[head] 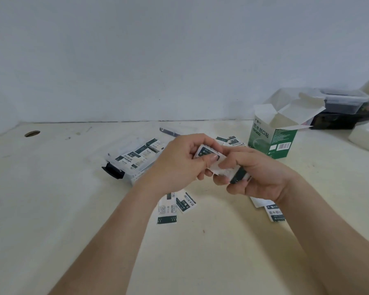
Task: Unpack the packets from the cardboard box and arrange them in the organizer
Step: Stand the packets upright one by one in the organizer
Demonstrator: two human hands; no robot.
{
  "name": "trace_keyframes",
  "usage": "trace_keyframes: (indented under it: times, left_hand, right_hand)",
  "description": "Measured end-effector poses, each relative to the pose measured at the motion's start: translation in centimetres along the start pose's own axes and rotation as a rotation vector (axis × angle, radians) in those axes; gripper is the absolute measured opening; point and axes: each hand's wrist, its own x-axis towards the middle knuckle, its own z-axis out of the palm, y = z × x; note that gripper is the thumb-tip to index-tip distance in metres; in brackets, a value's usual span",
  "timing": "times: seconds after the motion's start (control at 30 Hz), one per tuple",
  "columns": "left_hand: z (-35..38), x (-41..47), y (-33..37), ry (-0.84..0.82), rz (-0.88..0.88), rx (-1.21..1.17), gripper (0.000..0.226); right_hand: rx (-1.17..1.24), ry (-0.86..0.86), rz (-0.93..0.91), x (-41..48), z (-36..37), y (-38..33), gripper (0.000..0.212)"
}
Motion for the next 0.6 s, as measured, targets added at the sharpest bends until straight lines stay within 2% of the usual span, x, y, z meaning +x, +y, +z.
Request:
trace_keyframes:
  times: [0.07, 0.1, 0.17, 0.23, 0.33, 0.4, 0.43, 0.47, 0.53, 0.6]
  left_hand:
    - [-0.5, 0.3, -0.3, 0.122, -0.023, 0.06, 0.012]
    - [-0.8, 0.4, -0.4, 0.173, -0.042, 0.053, 0.012]
    - [-1.4, 0.5, -0.5, 0.232, -0.085, 0.024, 0.012]
    - [-1.8, 0.4, -0.4, 0.22, -0.116, 0.02, 0.011]
    - [-2.1, -0.1, -0.1, 0.161, -0.138, -0.037, 0.009]
    - [-2.4, -0.4, 0.0, 0.157, -0.157, -0.09, 0.007]
    - [-2.6, -0.6, 0.1, 0.161, -0.163, -0.137, 0.008]
    - [-2.9, -0.8, 0.1, 0.165, -0.162, -0.197, 0.011]
    - [-3.2, -1.2, 0.1, 0.159, -0.136, -0.298, 0.034]
    - [-3.4, -1.8, -0.2, 0.16, -0.047, -0.186, 0.067]
  right_hand:
    - [-0.146, 0.192, -0.109, -0.1, 0.5, -0.4, 0.022]
    - [-0.335, 0.297, -0.188, -0.2, 0.8, -0.6, 0.019]
    - [-0.931, 0.479, -0.358, -0.5, 1.7, -0.8, 0.025]
    - [-1.422, 0.489, -0.436, -0.7, 3.1, -0.9, 0.032]
    - [-1.675, 0.461, -0.477, -0.4, 4.8, -0.9, 0.032]
    - [-1.609, 0.462, -0.469, -0.1, 5.2, -1.0, 0.03]
    - [-1.462, 0.459, -0.454, 0.1, 5.2, -1.0, 0.03]
    - [-1.25, 0.448, -0.441, 0.3, 5.3, -1.1, 0.029]
    - [-0.747, 0.385, -0.395, 0.4, 5.0, -0.9, 0.027]
    - [-0.338, 0.302, -0.32, 0.3, 4.7, -0.6, 0.022]
